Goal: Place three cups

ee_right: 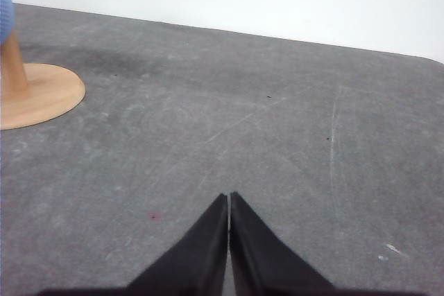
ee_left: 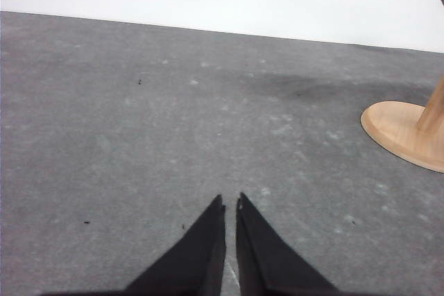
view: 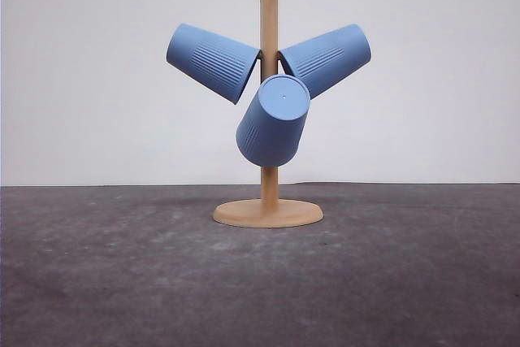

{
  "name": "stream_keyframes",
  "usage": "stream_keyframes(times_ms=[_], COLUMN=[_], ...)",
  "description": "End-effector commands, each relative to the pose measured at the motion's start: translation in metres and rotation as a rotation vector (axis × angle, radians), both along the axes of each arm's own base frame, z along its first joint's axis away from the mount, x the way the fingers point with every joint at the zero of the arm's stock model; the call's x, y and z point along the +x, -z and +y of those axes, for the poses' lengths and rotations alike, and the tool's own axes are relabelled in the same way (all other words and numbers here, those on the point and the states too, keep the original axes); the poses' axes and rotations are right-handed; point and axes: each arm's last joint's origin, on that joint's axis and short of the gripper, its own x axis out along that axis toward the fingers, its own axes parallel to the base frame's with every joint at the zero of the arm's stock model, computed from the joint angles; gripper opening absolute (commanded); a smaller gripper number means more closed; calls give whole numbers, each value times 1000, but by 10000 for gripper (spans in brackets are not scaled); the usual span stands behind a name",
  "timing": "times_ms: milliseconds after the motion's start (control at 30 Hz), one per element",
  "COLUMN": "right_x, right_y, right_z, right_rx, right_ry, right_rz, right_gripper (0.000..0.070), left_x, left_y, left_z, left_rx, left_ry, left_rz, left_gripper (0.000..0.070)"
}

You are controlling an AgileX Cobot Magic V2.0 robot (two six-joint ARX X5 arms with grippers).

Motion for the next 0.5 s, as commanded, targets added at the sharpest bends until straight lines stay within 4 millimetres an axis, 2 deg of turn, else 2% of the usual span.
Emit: stream_keyframes(times_ms=[0,467], right_x=[0,0], right_y=[0,0], right_z=[0,0], right_rx=[10,10], right_ry=[2,2], right_rz=[-9,-9], right_gripper=[0,0], left_x=[0,0], left_y=[5,5], left_z=[0,0], left_rx=[0,0], left_ry=[-3,-3], left_rz=[21,21], left_gripper=[0,0])
